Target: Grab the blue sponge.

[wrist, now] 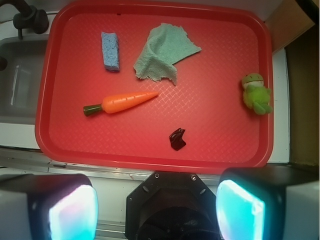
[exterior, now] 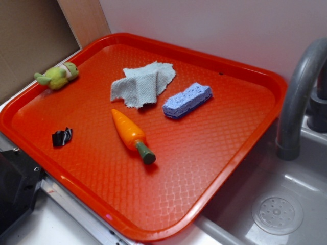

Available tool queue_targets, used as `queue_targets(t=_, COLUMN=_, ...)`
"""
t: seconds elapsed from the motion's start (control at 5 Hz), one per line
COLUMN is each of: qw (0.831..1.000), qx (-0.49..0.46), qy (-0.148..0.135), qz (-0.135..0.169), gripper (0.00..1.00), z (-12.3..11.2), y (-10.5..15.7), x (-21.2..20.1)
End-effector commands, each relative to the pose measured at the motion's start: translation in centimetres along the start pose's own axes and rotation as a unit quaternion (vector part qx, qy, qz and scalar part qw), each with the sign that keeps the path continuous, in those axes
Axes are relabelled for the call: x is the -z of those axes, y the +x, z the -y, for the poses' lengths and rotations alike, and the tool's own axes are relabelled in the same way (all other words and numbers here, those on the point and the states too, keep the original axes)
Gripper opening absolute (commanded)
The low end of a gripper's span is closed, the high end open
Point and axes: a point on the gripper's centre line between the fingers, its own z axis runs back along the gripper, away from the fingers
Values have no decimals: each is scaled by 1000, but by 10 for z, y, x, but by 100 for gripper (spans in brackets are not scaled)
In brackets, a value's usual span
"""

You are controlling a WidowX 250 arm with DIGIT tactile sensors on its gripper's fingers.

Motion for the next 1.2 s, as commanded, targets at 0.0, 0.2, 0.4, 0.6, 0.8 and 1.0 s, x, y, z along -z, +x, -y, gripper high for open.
queue_targets(t=0.0, qw=1000, qx=0, qy=0, qz=0, gripper=100, z=0, y=0, x=0)
queue_targets(t=0.2, qw=999, qx=-24, qy=-22, qz=8, gripper=100, z=8, y=24, x=13)
queue_targets(t=0.4, qw=998, qx=-31, qy=-58, qz=2, gripper=100, z=16, y=55, x=31)
queue_targets(t=0.6, qw=997, qx=-46, qy=-68, qz=18, gripper=100, z=24, y=81, x=49)
queue_targets(t=0.8, qw=997, qx=-32, qy=-63, qz=19, gripper=100, z=43, y=102, x=75)
queue_targets(t=1.0, qw=999, qx=-20, qy=-43, qz=21, gripper=100, z=56, y=112, x=93)
